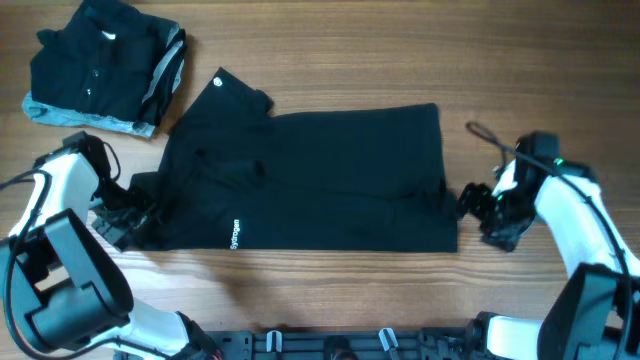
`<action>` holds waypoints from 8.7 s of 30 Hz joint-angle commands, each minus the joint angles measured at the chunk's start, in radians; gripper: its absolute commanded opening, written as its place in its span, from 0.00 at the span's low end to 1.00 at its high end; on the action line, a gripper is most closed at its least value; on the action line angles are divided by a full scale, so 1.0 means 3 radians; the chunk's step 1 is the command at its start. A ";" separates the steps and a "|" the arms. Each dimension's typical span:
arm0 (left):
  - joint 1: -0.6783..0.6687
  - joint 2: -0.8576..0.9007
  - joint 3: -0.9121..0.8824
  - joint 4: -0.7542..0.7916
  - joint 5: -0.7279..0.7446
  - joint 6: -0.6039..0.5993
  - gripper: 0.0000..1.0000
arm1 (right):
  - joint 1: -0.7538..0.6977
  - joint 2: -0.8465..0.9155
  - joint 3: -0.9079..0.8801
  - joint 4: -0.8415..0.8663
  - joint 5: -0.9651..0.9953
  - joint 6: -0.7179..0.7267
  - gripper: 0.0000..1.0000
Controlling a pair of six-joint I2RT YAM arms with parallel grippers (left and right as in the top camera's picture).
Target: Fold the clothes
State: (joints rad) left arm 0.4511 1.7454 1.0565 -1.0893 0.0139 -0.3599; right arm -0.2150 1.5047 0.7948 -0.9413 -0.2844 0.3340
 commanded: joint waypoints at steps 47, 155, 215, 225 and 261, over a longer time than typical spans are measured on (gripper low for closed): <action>-0.1582 0.1565 0.0643 0.4223 0.0224 0.0843 0.80 | -0.0298 -0.0064 0.1795 -0.0470 -0.1124 -0.0750 0.74; -0.1684 -0.0519 0.0624 -0.0735 -0.0165 0.0800 0.08 | 0.0441 0.0856 0.1456 -0.1188 0.0631 -0.0467 0.10; -0.1684 -0.0697 -0.0067 0.0573 0.0511 0.0577 0.54 | -0.0341 0.0856 0.0103 0.0455 -0.0655 -0.0665 0.75; -0.1684 -0.1208 0.0164 0.0523 0.0509 0.0576 0.56 | -0.0359 0.0773 -0.0097 0.0783 -0.1132 -0.0913 0.07; -0.1684 -0.1437 0.0164 0.0497 0.0287 0.0573 0.61 | 0.2202 0.0582 0.1039 0.0530 -0.0351 0.0932 0.07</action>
State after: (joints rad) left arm -0.0589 1.3308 1.0866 -0.9394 0.1093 -0.1818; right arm 0.4274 1.6547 1.0912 -0.8009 -0.3771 0.5301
